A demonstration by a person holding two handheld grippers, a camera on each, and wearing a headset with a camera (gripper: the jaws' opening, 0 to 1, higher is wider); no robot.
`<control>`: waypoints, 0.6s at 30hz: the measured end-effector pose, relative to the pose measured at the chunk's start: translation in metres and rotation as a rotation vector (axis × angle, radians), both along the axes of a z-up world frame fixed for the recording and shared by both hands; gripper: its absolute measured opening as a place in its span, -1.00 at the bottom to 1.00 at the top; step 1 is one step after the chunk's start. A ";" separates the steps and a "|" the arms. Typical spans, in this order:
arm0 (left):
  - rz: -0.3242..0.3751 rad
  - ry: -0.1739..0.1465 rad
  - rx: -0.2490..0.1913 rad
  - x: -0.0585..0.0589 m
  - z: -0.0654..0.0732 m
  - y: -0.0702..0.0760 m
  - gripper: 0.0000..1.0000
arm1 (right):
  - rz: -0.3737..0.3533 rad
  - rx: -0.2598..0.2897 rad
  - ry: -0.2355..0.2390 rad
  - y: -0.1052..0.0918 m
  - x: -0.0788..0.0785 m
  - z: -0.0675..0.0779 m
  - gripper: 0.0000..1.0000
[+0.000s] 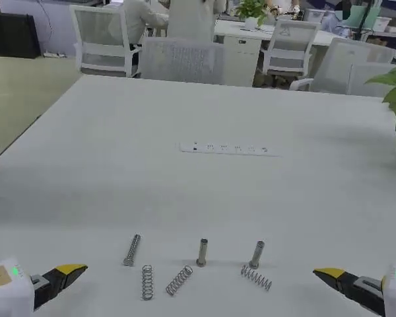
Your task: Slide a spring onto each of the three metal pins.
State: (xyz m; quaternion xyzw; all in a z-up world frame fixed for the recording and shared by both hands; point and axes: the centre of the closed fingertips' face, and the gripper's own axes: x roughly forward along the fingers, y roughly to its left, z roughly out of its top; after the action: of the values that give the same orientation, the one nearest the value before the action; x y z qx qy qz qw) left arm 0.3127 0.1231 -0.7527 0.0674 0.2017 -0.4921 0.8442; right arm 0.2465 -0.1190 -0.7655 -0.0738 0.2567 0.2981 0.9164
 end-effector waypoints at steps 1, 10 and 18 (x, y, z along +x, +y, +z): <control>0.001 0.000 0.000 0.000 0.000 0.000 0.59 | 0.000 0.001 0.001 0.000 0.000 0.000 0.64; 0.000 0.000 -0.002 0.001 0.000 0.000 0.58 | -0.003 -0.001 0.004 0.000 0.000 0.000 0.64; -0.003 -0.003 -0.001 0.002 0.001 0.000 0.57 | -0.007 -0.001 0.001 -0.001 0.000 0.000 0.64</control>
State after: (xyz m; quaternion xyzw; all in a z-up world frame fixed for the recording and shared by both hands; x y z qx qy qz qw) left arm 0.3149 0.1227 -0.7518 0.0680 0.1999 -0.4934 0.8438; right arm 0.2465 -0.1199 -0.7652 -0.0733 0.2576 0.2947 0.9173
